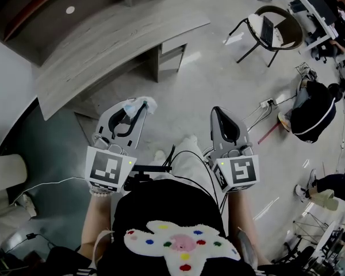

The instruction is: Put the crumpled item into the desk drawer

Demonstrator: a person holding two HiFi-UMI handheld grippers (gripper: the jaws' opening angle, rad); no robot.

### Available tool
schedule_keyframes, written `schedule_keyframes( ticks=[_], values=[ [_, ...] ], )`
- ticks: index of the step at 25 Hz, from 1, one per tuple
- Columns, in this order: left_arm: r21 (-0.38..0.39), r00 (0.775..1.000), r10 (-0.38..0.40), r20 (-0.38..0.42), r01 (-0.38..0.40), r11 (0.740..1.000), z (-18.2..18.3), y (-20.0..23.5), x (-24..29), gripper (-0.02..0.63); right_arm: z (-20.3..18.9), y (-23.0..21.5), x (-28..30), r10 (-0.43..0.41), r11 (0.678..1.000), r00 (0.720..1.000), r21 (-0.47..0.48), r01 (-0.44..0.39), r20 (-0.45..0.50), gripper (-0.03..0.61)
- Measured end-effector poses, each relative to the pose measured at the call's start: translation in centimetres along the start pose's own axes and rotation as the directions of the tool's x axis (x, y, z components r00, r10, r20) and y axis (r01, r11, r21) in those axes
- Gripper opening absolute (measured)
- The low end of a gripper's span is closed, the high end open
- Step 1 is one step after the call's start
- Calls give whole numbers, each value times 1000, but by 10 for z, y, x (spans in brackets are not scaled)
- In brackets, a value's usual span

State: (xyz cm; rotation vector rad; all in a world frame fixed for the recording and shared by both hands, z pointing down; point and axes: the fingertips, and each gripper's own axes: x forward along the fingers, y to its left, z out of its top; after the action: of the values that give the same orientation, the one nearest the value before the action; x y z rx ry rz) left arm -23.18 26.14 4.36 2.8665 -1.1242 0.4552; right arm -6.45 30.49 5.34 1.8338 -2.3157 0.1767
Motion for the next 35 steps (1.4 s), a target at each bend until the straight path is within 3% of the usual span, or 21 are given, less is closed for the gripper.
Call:
schedule_keyframes(
  ticks=[12,21,27,35],
  values=[
    [-15,999,38,5,-38,999,7,5,32,71,-1,-21,28,69,997,998,-19,-69,4,9],
    [-56,993,111,-46,-114,992,8,12,95,71,-1,-84,84,155,987,988,-46,-155,-12,9],
    [-62,984,169,-56,-172,983,19,21,142,71,-5,-117,126,249,968,968,-33,-250,-36,9],
    [-98,957,275,-95,-284,954,29,35,190,71,-5,-158,175,358,933,931,-14,-360,-70,9]
  ],
)
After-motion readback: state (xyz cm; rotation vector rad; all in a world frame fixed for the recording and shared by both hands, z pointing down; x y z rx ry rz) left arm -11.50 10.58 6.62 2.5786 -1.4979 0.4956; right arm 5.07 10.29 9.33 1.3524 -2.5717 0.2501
